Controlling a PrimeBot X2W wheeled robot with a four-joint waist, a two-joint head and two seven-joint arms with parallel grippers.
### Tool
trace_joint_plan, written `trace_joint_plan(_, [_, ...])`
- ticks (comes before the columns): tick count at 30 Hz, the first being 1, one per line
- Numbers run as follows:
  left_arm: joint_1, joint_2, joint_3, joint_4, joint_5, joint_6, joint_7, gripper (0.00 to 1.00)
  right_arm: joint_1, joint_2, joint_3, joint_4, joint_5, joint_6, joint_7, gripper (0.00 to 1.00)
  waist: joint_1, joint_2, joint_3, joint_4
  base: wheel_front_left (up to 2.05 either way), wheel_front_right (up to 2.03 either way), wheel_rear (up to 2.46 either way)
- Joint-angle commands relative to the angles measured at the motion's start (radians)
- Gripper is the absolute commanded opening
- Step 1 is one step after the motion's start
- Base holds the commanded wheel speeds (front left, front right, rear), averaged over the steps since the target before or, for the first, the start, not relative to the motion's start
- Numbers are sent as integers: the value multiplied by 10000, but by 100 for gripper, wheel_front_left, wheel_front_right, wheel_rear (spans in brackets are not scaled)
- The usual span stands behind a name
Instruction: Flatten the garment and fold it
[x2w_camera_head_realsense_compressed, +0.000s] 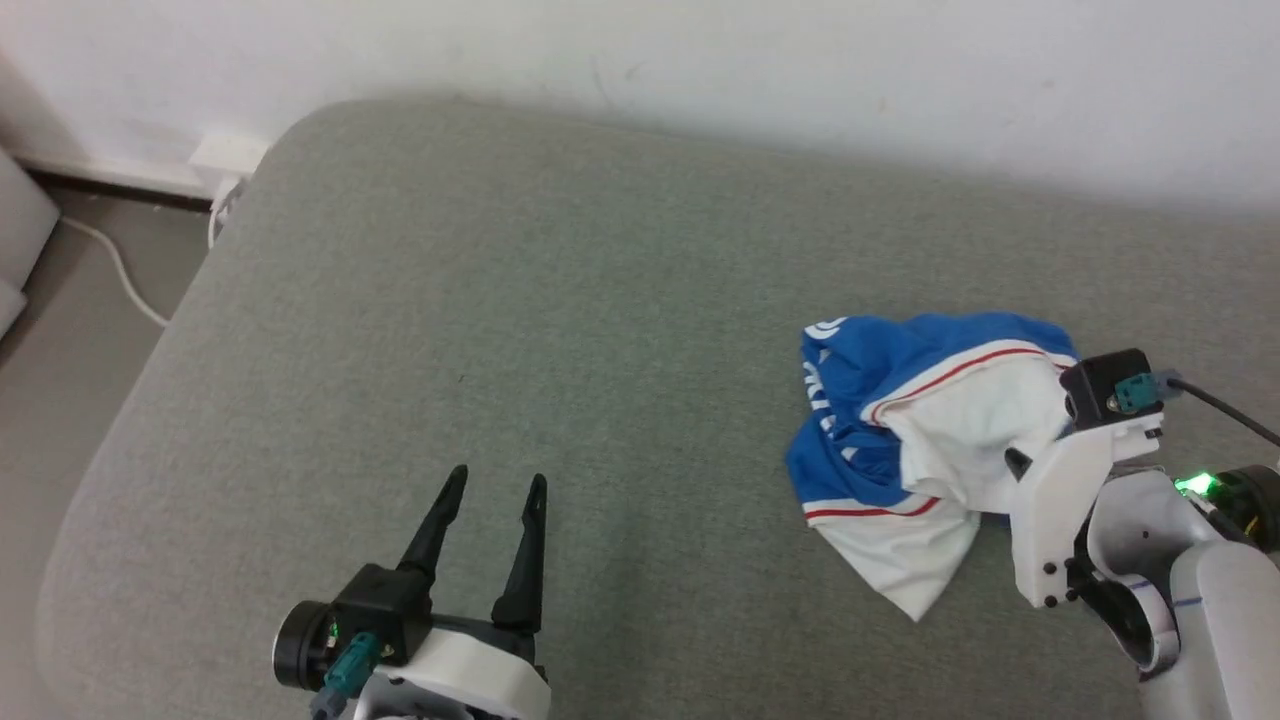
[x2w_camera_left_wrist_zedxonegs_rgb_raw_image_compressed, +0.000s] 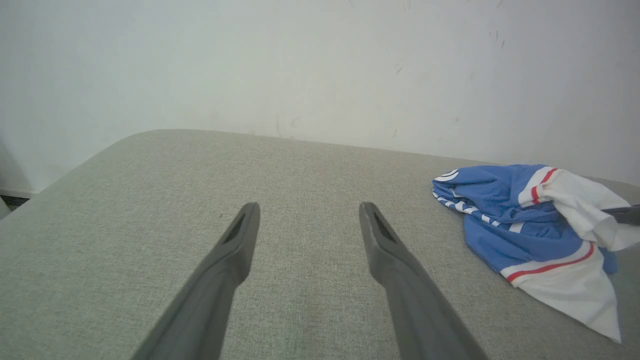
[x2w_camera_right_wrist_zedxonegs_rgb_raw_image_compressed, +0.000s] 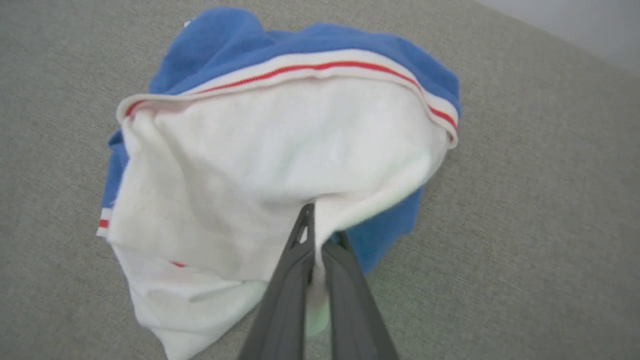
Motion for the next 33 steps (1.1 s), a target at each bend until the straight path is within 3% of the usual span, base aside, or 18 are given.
trace_joint_plan(1, [43, -52, 59, 25, 85, -47, -47, 100, 252, -108, 70, -311, 44, -7, 53, 0, 0, 0, -470, -508, 0, 0, 0])
trace_joint_plan(11, [310, -52, 260, -19, 98, -144, -47, 100, 2322, -1080, -620, -2501, 394, -7, 1552, 0, 0, 0, -1019, -1555, 0, 0, 0])
trace_joint_plan(17, [204, -52, 170, -92, 40, -105, -47, 100, 3609, -1442, -1434, -2251, 97, -7, 2079, 0, 0, 0, -945, -1714, 0, 0, 0])
trace_joint_plan(21, [82, -52, 139, -122, 6, -76, -47, 100, 3717, -1377, -1512, -1549, -9, -7, 1661, 0, 0, 0, -830, -1757, 0, 0, 0])
trace_joint_plan(22, [51, -52, 124, -113, 8, -82, -47, 100, 3640, -1331, -1484, -1405, -42, -7, 1412, 19, 0, 0, -807, -1761, 0, 0, 0])
trace_joint_plan(23, [17, -52, 102, -101, 10, -85, -47, 100, 3545, -1267, -1466, -1271, -81, -7, 1145, 100, 0, 0, -795, -1761, 0, 0, 0])
trace_joint_plan(27, [-98, -53, 39, -28, -5, -76, -47, 100, 3044, -886, -1444, -1056, -23, -7, -16, 100, 0, 0, -817, -1772, 0, 0, 0])
trace_joint_plan(33, [-221, -53, -54, 122, -470, -199, -47, 100, 2338, -393, -1488, -1766, -8, -7, -2390, 100, 0, 0, -873, -1932, 0, 0, 0])
